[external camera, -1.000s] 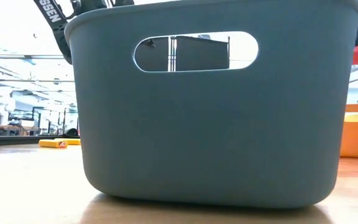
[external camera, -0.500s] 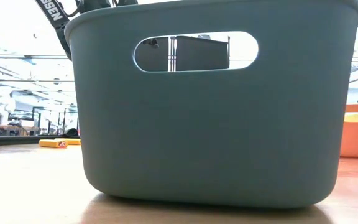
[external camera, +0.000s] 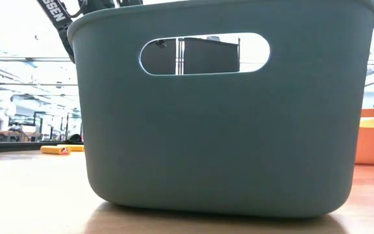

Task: Sort blocks
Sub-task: Adjust the bins on the table

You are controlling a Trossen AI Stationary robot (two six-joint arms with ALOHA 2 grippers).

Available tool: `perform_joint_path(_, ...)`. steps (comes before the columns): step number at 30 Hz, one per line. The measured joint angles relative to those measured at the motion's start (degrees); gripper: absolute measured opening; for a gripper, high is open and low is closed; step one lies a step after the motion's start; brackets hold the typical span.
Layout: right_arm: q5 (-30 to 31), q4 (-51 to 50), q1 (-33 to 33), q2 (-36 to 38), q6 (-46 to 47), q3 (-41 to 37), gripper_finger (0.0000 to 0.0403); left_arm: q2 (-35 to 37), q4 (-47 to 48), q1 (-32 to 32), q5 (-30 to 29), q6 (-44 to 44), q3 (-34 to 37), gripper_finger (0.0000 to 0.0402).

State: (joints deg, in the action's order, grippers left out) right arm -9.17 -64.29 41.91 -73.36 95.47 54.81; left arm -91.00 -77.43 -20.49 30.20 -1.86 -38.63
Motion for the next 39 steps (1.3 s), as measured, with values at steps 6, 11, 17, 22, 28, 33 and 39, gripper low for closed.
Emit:
perform_joint_path(6,0.34,-6.13,0.22,0.0,-2.94,-0.02,0.0159,0.0,0.38,-0.4,2.91,-0.43,-0.02,0.0012)
perform_joint_path(11,0.61,-9.38,0.22,0.0,-4.58,-0.89,0.0159,-0.01,0.39,-0.55,3.74,-0.51,-0.02,0.0012)
perform_joint_path(17,-0.21,-5.37,0.2,-0.02,-8.05,-7.12,0.0159,0.0,0.37,-0.55,3.76,-0.51,-0.02,0.0012)
perform_joint_path(22,-0.28,-2.04,0.2,-0.02,-6.92,-9.27,0.0155,-0.01,0.24,-0.55,3.76,-0.4,-0.02,0.0012)
perform_joint_path(28,-3.73,2.34,0.2,-0.02,1.03,-9.27,0.0088,-0.02,-0.21,-0.55,3.76,-0.38,-0.03,0.0012)
perform_joint_path(33,-5.68,5.96,0.2,-0.02,8.58,-9.27,0.0009,-0.02,-0.21,-0.55,3.75,-0.36,-0.04,0.0012)
perform_joint_path(39,-8.48,14.42,0.51,-0.02,22.44,-9.27,0.0006,-0.02,-0.23,-0.48,3.76,-0.01,-0.04,0.0012)
